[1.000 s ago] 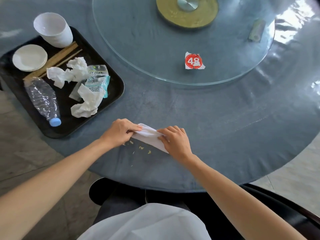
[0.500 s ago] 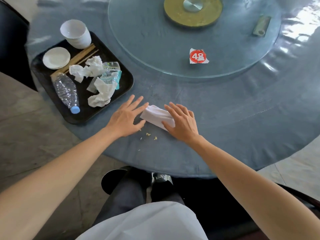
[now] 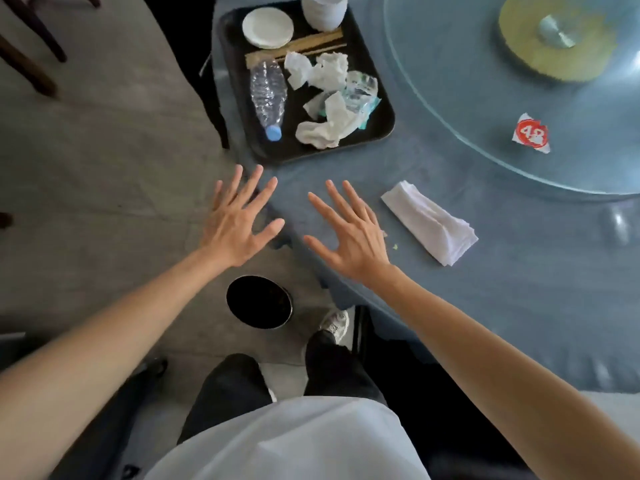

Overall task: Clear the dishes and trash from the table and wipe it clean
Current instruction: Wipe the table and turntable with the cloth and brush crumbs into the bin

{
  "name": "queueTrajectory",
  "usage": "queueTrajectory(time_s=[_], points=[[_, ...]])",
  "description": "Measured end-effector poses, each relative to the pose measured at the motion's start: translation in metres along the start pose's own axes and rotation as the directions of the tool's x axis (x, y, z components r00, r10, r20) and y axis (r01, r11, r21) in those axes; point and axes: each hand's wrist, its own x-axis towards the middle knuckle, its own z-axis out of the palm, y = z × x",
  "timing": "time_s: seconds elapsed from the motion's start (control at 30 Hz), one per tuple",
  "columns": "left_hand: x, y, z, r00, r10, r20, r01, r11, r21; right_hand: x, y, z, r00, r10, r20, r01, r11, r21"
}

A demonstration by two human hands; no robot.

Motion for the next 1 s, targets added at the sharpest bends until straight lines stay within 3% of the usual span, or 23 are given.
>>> queueTrajectory(time_s=[0.1, 0.2, 0.27, 0.37, 0.43, 0.53, 0.6, 0.7, 0.8, 0.87, 0.93, 1.0], points=[[-0.063, -0.051, 0.013, 0.982, -0.188, 0.034, 0.190, 0.978, -0.091, 0.001, -0.044, 0.043, 0.981, -0.145, 0.132, 0.139, 0.989, 0.052], [-0.128, -0.094, 0.039, 0.930, -0.343, 0.129, 0.362, 0.914, -0.181, -0.010, -0.075, 0.089, 0.928, -0.209, 0.307, 0.181, 0.977, 0.117], [-0.172, -0.121, 0.062, 0.881, -0.426, 0.205, 0.464, 0.862, -0.204, -0.015, -0.084, 0.124, 0.892, -0.159, 0.423, 0.110, 0.984, 0.136], [-0.224, -0.149, 0.108, 0.756, -0.563, 0.334, 0.638, 0.748, -0.183, -0.033, -0.081, 0.184, 0.818, 0.074, 0.570, -0.162, 0.981, 0.105], [-0.241, -0.156, 0.150, 0.617, -0.674, 0.407, 0.784, 0.573, -0.240, -0.051, -0.071, 0.226, 0.760, 0.208, 0.616, -0.353, 0.928, 0.122], [-0.246, -0.162, 0.227, 0.331, -0.739, 0.587, 0.909, 0.082, -0.409, -0.079, -0.045, 0.295, 0.633, 0.340, 0.696, -0.576, 0.807, 0.129], [-0.241, -0.169, 0.282, 0.259, -0.678, 0.688, 0.872, -0.142, -0.469, -0.091, -0.027, 0.345, 0.544, 0.384, 0.746, -0.684, 0.718, 0.129], [-0.232, -0.174, 0.360, 0.232, -0.560, 0.795, 0.796, -0.360, -0.486, -0.110, -0.001, 0.413, 0.381, 0.494, 0.782, -0.829, 0.558, 0.052], [-0.221, -0.176, 0.428, 0.314, -0.445, 0.839, 0.771, -0.396, -0.498, -0.123, 0.015, 0.468, 0.218, 0.577, 0.787, -0.957, 0.285, 0.056], [-0.217, -0.178, 0.466, 0.329, -0.392, 0.859, 0.761, -0.429, -0.487, -0.132, 0.023, 0.497, 0.109, 0.595, 0.796, -0.993, 0.092, 0.067], [-0.211, -0.177, 0.495, 0.337, -0.363, 0.868, 0.744, -0.462, -0.483, -0.143, 0.032, 0.517, 0.064, 0.587, 0.807, -0.994, -0.030, 0.101], [-0.206, -0.175, 0.514, 0.331, -0.402, 0.853, 0.713, -0.486, -0.506, -0.151, 0.040, 0.533, 0.094, 0.580, 0.809, -0.984, -0.071, 0.165]])
